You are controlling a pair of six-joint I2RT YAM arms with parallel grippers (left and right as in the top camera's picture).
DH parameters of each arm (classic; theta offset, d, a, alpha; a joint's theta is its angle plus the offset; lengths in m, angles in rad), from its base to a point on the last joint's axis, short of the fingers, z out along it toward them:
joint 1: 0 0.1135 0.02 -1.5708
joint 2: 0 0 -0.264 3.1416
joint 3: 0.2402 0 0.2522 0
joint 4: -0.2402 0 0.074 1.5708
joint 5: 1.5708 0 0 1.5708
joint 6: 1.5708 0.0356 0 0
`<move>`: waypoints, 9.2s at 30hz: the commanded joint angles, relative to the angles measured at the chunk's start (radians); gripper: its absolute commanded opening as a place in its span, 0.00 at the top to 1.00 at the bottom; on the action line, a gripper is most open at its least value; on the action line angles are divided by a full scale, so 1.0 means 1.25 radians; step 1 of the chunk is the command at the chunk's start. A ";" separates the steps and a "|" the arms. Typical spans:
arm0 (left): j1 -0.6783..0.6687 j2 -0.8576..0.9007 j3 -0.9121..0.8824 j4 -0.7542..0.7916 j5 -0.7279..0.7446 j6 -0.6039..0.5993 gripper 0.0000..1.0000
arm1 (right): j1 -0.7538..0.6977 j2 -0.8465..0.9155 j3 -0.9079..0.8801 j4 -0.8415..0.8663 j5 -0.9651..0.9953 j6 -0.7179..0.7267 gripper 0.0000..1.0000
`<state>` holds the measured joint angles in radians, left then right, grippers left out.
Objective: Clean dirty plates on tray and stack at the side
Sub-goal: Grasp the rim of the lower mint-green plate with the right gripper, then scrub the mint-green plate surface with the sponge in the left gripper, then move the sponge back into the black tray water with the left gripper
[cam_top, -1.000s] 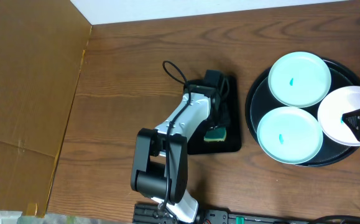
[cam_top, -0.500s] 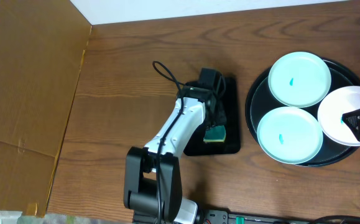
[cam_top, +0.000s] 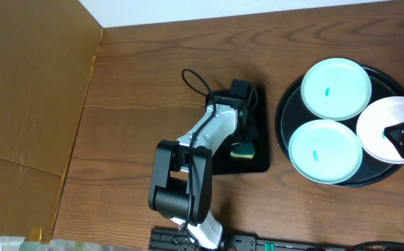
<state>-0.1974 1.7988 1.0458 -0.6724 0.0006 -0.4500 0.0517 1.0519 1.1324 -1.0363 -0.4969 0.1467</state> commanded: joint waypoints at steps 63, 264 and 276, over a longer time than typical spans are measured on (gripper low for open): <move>0.004 -0.350 -0.014 -0.117 0.022 0.094 0.93 | 0.284 0.572 -0.117 0.286 0.258 0.312 0.99; 0.060 -0.042 0.069 -0.104 -0.034 0.061 0.70 | 0.301 0.571 -0.085 0.261 0.327 0.220 0.99; 0.060 -0.129 0.113 -0.203 -0.026 0.060 0.36 | 0.301 0.571 -0.085 0.302 0.325 0.220 0.99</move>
<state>-0.1268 1.7206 1.1397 -0.9039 -0.0292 -0.3828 0.4236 1.7603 1.0218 -0.6720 -0.0811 0.4294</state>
